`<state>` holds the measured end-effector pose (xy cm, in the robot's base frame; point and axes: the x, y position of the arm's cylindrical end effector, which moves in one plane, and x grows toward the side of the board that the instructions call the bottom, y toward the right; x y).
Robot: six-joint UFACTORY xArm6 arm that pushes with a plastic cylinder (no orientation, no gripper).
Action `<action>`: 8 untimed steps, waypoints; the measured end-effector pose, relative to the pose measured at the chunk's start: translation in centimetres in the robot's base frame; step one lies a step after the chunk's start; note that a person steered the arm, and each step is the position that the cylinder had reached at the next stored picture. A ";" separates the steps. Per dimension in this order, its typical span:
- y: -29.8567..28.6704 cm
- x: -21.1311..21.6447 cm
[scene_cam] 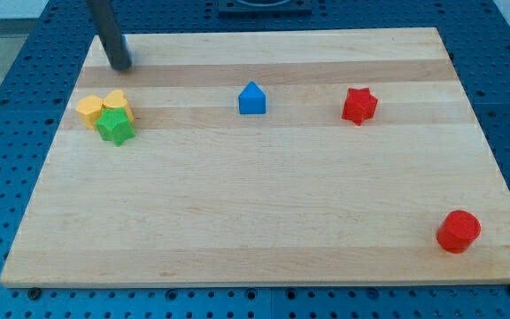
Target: Push the blue triangle towards blue cube
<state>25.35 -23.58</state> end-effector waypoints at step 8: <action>5.9 1.3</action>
<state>26.61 -17.68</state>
